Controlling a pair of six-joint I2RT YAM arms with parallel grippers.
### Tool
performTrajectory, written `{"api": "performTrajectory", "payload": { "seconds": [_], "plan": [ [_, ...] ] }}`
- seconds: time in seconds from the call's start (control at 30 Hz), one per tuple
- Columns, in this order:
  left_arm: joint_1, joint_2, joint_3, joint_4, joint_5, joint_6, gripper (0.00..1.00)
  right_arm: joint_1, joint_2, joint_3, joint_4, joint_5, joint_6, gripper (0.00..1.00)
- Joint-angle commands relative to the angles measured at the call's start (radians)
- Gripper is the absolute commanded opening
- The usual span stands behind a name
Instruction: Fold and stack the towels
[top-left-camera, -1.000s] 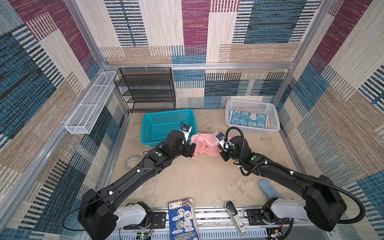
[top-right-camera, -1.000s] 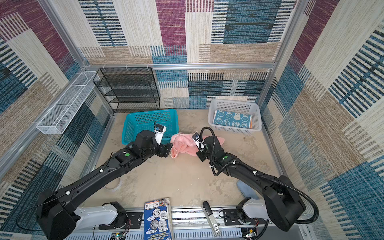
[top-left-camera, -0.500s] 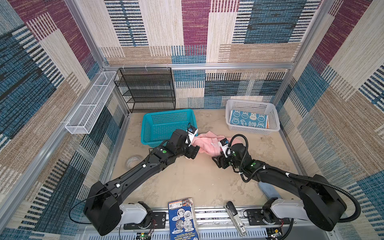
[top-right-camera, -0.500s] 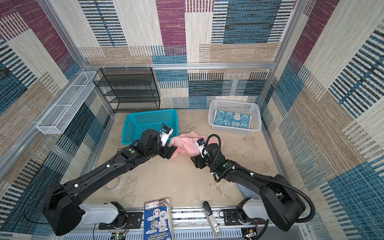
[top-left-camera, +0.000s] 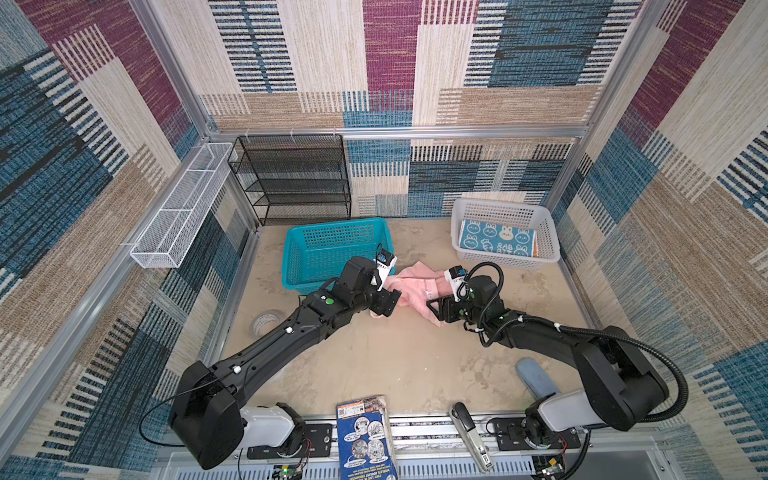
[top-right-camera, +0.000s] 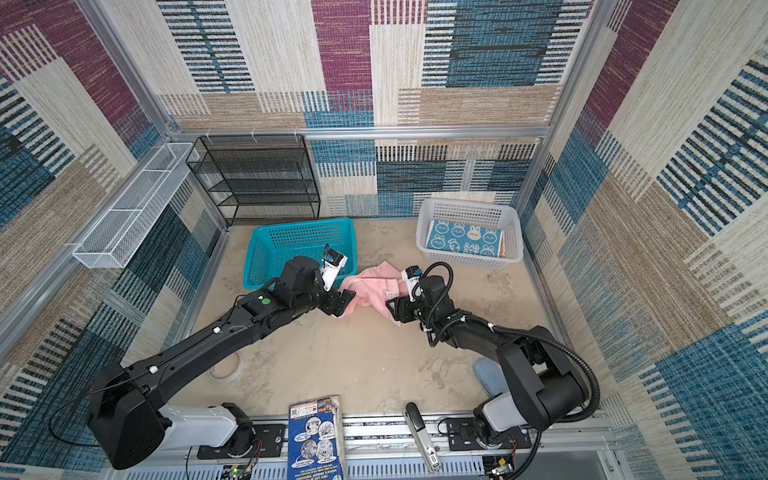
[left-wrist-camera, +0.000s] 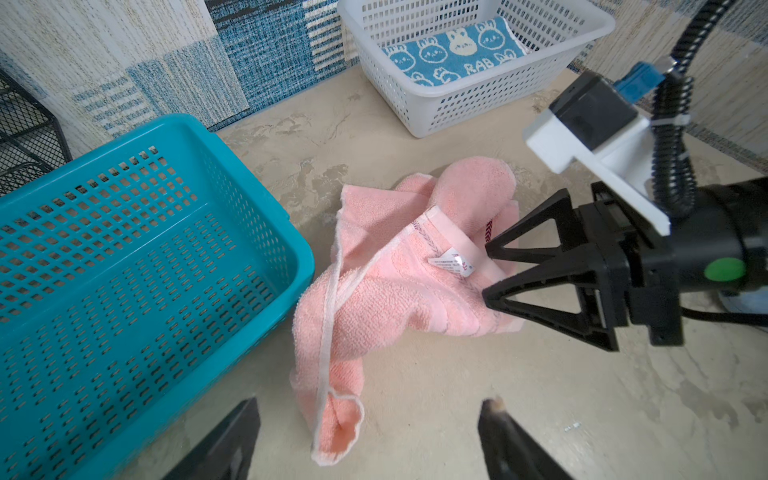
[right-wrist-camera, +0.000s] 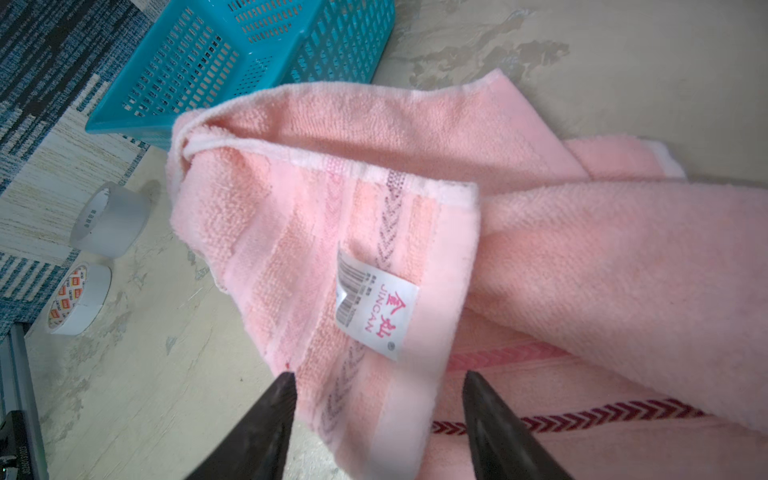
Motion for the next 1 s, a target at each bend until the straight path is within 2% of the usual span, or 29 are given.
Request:
{"api": "performTrajectory", "payload": {
  "seconds": [0.0, 0.1, 0.2, 0.33, 0.43, 0.6, 0.77, 0.97],
  "plan": [
    [0.0, 0.009, 0.016, -0.006, 0.016, 0.006, 0.87, -0.012, 0.029, 0.009, 0.055, -0.029, 0.023, 0.62],
    [0.0, 0.018, 0.024, -0.013, 0.02, 0.01, 0.87, -0.021, 0.062, 0.009, 0.079, -0.032, 0.021, 0.59],
    [0.001, 0.029, 0.034, -0.021, 0.024, 0.016, 0.87, -0.028, 0.094, 0.01, 0.114, -0.064, 0.012, 0.51],
    [0.0, 0.043, 0.051, -0.032, 0.028, 0.027, 0.87, -0.027, 0.117, 0.014, 0.147, -0.08, -0.017, 0.28],
    [0.0, 0.06, 0.074, -0.049, 0.037, 0.042, 0.87, -0.028, 0.093, 0.014, 0.165, -0.08, -0.062, 0.15],
    [0.001, 0.094, 0.105, -0.057, 0.062, 0.085, 0.88, -0.026, -0.016, -0.008, 0.173, -0.067, -0.18, 0.08],
    [0.0, 0.148, 0.164, -0.074, 0.066, 0.138, 0.9, -0.019, -0.083, 0.025, 0.088, -0.03, -0.308, 0.0],
    [0.001, 0.18, 0.204, -0.069, 0.079, 0.255, 0.98, 0.01, -0.111, 0.041, 0.031, 0.024, -0.421, 0.0]
  ]
}}
